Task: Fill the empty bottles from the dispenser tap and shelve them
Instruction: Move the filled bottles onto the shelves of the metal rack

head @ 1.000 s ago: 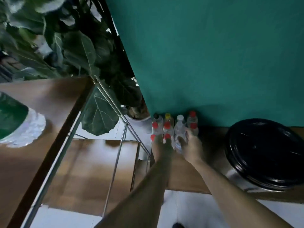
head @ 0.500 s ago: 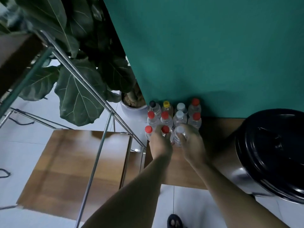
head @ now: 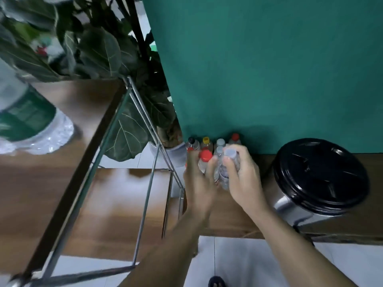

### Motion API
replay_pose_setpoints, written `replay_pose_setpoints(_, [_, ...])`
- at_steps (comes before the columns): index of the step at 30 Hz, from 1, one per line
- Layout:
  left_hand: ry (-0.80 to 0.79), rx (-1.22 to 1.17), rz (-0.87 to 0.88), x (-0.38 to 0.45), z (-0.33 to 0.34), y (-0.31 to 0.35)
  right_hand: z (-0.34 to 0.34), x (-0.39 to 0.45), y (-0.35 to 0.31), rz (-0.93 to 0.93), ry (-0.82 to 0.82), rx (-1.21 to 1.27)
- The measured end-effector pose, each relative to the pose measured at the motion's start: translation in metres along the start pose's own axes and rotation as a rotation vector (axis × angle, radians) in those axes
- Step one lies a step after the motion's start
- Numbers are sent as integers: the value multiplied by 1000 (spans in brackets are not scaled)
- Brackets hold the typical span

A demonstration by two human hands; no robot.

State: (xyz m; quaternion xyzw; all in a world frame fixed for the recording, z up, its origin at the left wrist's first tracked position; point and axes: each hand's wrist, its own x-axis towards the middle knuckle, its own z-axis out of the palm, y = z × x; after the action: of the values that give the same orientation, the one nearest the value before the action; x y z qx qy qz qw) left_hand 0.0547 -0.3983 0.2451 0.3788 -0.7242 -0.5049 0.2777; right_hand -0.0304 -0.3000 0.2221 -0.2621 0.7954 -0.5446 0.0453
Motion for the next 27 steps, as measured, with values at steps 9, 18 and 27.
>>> replay_pose_setpoints(9, [-21,-299,277,-34,-101,163,-74,-20,-213,-302,157,-38])
replay_pose_setpoints(18, [-68,-486,571,-77,-250,278,-99,-70,-402,-480,184,8])
replay_pose_setpoints(27, [-13,-505,564,-53,-419,261,26,-107,-502,-582,96,93])
